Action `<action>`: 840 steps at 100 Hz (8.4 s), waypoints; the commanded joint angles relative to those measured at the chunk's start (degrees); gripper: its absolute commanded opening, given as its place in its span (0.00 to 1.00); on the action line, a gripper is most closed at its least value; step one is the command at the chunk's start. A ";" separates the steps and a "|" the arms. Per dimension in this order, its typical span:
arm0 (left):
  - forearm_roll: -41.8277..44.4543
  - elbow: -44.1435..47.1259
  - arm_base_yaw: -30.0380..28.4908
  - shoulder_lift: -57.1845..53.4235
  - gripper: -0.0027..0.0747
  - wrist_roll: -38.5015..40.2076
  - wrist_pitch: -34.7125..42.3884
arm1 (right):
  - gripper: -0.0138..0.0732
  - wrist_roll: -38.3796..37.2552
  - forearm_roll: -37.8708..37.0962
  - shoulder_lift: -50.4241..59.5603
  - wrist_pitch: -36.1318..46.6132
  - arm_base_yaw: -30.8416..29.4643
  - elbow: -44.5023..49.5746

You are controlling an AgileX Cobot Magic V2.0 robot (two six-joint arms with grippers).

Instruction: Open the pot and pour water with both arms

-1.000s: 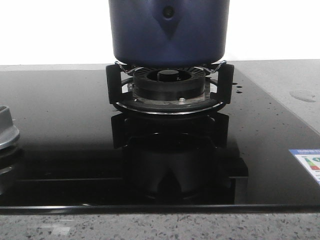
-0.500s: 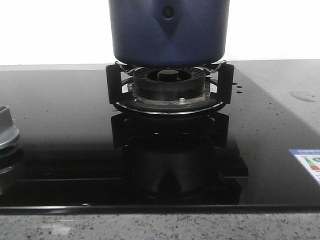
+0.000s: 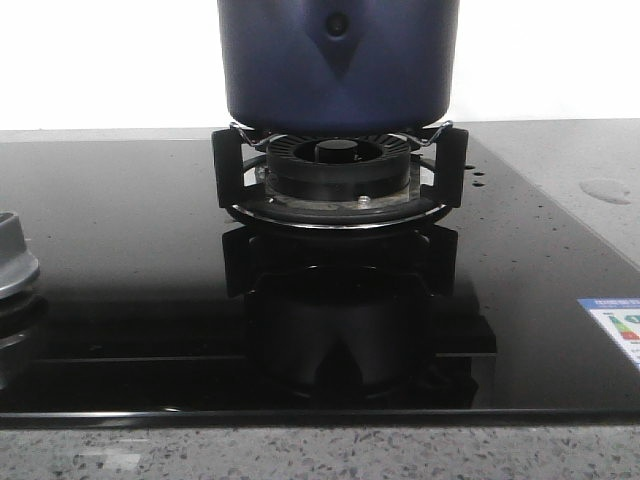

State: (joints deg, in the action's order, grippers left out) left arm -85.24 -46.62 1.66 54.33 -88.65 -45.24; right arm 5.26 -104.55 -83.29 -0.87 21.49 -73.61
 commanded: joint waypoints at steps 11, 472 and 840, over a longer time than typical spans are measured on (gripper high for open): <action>-5.02 -1.93 0.00 -0.88 0.41 0.14 -0.39 | 0.48 -7.65 1.49 2.11 -2.32 0.05 -2.14; -9.02 -33.26 17.92 41.73 0.41 -10.75 -10.74 | 0.08 -69.43 31.07 49.19 20.85 -25.29 40.49; 82.96 31.11 -0.01 -47.21 0.01 78.66 35.87 | 0.09 -100.84 -3.13 65.23 28.32 -20.10 45.36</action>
State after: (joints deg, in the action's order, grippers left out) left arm -19.20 -16.99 1.60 6.54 -27.88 -18.63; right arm -95.57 -106.36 -17.60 29.76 1.25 -26.92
